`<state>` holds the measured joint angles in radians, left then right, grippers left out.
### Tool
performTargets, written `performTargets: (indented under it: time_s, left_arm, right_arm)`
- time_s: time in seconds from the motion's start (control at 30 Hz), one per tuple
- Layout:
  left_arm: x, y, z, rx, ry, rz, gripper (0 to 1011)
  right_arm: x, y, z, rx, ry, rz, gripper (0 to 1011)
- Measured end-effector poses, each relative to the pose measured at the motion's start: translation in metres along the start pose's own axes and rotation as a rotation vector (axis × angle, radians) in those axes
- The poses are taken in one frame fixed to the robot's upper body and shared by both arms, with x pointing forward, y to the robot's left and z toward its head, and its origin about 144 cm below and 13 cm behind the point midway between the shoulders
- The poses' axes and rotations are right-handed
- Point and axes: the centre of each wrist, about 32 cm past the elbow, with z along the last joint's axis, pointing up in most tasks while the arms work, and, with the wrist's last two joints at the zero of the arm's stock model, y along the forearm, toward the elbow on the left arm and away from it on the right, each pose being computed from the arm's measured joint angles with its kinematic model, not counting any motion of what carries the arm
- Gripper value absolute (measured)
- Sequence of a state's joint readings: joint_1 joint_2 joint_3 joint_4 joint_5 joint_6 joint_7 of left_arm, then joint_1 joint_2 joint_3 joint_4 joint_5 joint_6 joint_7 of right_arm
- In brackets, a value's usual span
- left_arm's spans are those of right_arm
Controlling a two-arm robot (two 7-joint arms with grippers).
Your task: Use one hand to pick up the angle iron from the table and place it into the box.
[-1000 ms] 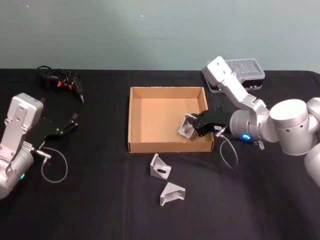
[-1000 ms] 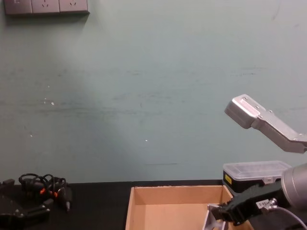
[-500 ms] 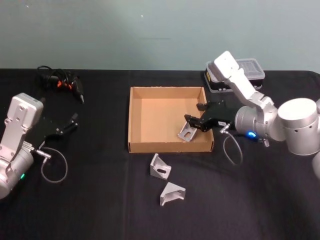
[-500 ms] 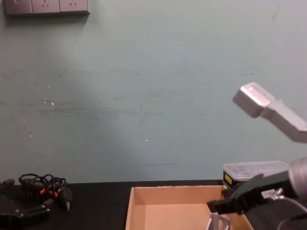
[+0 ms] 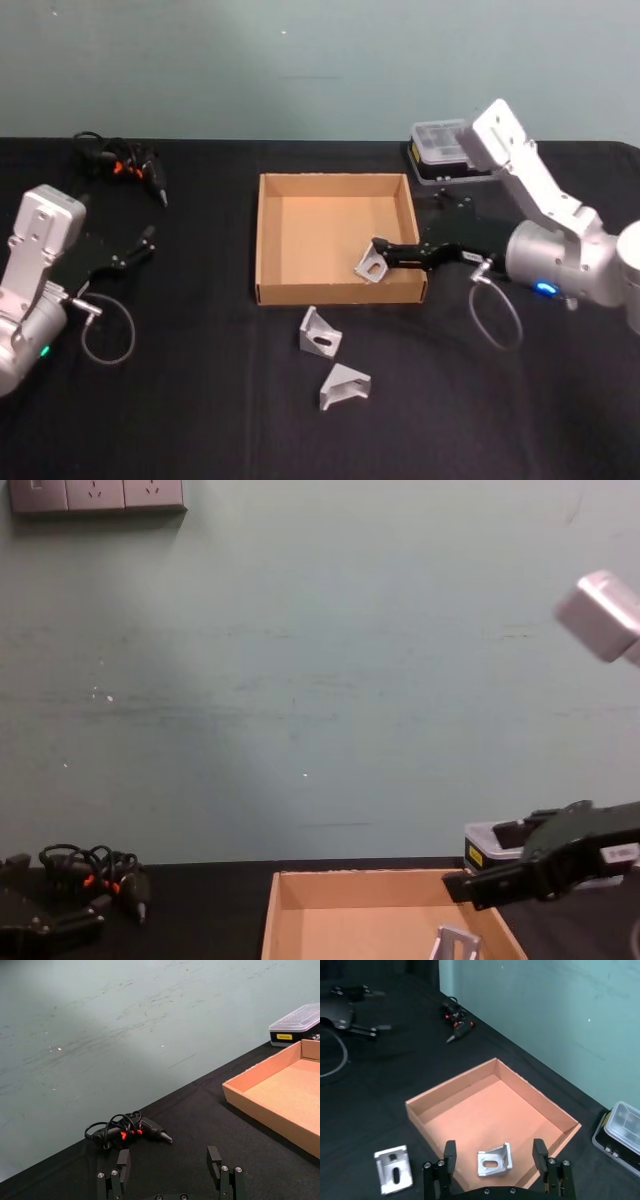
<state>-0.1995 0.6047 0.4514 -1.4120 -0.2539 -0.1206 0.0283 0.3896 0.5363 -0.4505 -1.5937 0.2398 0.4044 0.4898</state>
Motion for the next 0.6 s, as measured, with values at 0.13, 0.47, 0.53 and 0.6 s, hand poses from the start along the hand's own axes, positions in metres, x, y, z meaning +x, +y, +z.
performTargets:
  time_s: [0.13, 0.47, 0.53, 0.6]
  left_arm:
    - [0.0, 0.0, 0.0, 0.0, 0.0, 0.0, 1000]
    - [0.0, 0.0, 0.0, 0.0, 0.0, 0.0, 1000]
    - [0.0, 0.0, 0.0, 0.0, 0.0, 0.0, 1000]
    - [0.0, 0.0, 0.0, 0.0, 0.0, 0.0, 1000]
  right_arm:
    - [-0.006, -0.014, -0.001, 0.023, -0.004, 0.014, 1004]
    - [-0.029, -0.037, -0.013, 0.038, -0.006, 0.112, 1004]
    - [-0.033, -0.038, -0.017, 0.027, -0.006, 0.147, 1004]
    - [-0.036, -0.038, -0.02, 0.018, -0.005, 0.171, 1004]
